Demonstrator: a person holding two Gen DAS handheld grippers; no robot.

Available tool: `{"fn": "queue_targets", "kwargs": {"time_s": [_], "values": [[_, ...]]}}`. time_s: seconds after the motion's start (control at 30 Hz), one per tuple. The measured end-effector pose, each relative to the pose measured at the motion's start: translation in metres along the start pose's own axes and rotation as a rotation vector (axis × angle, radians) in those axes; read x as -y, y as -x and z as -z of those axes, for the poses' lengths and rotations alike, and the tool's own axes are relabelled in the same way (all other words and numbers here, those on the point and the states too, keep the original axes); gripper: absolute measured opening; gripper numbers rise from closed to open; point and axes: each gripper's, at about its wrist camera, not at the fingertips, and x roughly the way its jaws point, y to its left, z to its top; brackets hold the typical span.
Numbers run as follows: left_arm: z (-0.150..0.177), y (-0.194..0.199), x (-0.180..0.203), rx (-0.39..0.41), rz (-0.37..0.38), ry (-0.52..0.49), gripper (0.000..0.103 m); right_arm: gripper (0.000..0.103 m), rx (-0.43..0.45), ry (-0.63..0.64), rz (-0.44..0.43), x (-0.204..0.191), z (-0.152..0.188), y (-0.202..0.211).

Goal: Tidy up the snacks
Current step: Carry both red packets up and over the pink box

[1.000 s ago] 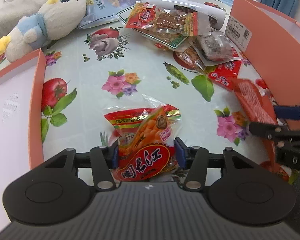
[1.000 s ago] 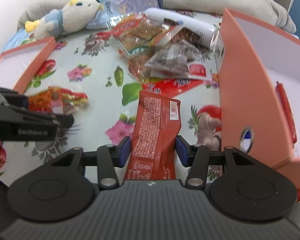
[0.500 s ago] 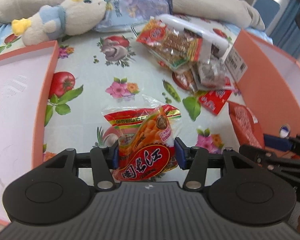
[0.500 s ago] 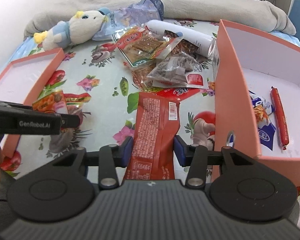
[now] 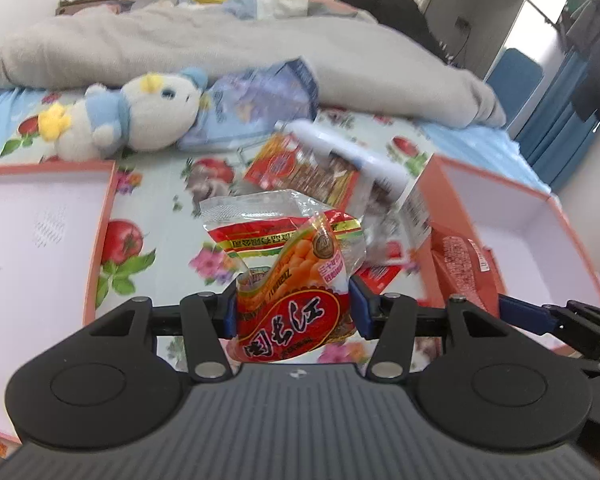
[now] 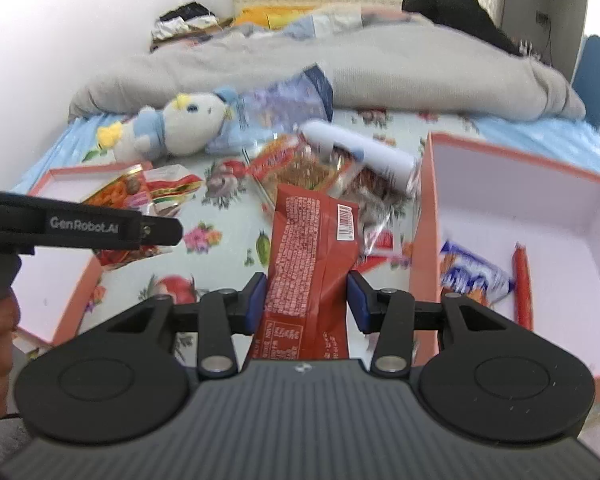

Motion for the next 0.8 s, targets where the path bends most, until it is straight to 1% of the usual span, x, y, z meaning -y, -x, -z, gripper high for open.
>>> {"fn": "queue_targets", "kwargs": {"time_s": [0.23, 0.4, 0.8], "values": [[-0.03, 0.026, 0.02, 0.063, 0.021, -0.034, 0.058, 0.046, 0.095, -0.026, 0.015, 0.01, -0.03, 0.028], [-0.051, 0.043, 0.036, 0.107, 0.057, -0.027, 0.058, 0.046, 0.159, -0.029, 0.04, 0.021, -0.049, 0.047], [-0.097, 0.057, 0.1, 0.167, 0.148, -0.107, 0.058, 0.046, 0.249, -0.087, 0.092, 0.067, -0.077, 0.071]]}}
